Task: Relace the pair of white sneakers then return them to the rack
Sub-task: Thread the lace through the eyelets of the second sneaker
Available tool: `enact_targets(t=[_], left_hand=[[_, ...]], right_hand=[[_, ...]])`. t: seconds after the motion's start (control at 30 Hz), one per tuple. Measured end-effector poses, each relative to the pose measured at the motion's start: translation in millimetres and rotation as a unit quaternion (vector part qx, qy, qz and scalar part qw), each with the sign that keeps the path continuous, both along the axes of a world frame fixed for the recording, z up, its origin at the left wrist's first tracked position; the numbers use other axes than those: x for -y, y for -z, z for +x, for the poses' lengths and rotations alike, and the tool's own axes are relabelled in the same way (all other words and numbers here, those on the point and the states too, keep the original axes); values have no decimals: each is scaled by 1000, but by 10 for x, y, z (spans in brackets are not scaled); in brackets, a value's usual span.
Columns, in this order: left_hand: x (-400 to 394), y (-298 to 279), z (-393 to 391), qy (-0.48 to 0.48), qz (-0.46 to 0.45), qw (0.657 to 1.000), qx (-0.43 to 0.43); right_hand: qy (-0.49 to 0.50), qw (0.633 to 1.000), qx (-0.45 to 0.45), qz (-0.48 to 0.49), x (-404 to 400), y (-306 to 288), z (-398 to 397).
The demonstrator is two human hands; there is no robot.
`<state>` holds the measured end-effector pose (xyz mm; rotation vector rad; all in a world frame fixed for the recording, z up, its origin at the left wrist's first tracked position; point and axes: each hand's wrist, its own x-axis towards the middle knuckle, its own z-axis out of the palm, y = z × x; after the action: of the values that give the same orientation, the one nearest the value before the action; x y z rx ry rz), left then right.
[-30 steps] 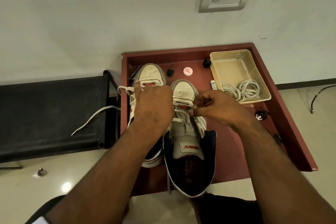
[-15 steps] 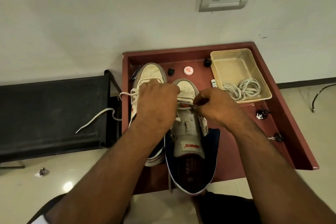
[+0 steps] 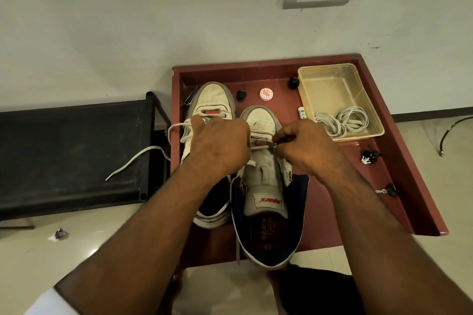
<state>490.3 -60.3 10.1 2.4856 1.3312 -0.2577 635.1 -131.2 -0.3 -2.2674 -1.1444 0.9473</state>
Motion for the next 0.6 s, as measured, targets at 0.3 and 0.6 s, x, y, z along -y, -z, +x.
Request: enact_targets(t=[0.3,0.6], left_hand=[[-90,0,-63,-25,-107,992,61],[-83,-30,-56,-46,-44,992,111]], right_hand=[[-94,995,43,11,8,-71,-13],[-226,966,128,-4,-76,-162,-230]])
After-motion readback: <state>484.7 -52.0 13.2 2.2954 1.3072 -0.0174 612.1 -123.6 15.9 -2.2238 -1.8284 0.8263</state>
